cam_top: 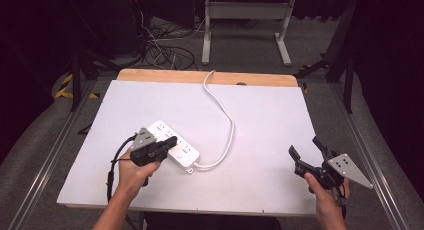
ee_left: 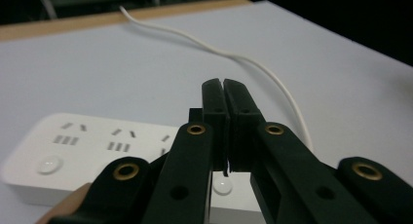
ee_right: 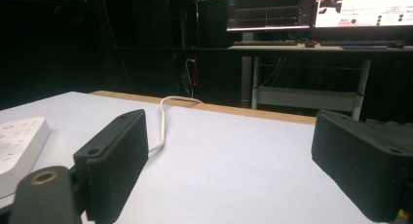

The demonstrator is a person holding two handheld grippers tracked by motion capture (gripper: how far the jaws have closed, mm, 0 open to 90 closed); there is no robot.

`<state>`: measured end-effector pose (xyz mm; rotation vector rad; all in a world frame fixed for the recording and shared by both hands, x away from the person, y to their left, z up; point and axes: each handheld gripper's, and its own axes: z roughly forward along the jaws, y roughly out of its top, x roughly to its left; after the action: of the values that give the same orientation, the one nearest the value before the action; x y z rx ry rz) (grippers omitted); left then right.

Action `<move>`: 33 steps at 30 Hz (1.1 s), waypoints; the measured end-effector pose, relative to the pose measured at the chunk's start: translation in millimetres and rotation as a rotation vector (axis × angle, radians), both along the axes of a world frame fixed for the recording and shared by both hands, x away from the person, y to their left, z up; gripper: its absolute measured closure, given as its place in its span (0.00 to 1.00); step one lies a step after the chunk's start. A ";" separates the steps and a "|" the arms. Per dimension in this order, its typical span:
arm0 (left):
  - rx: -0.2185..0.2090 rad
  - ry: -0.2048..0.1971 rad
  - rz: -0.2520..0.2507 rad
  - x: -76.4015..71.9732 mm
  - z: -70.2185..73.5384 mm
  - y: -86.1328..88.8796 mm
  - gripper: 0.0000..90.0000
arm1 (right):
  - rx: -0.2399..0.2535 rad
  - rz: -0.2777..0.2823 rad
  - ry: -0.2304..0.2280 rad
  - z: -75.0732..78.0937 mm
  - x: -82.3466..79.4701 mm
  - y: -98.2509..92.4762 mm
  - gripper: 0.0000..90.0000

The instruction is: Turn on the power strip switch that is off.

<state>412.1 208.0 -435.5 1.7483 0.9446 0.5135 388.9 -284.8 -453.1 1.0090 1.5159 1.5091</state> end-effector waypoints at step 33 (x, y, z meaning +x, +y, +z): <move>-0.192 -0.415 0.587 -37.7 8.0 68.3 0.87 | -0.010 0.033 -0.002 1.4 7.0 8.5 0.16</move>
<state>374.4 276.3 -427.5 1.1126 1.1520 1.0772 395.9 -276.3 -451.8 0.9808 1.5439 1.5236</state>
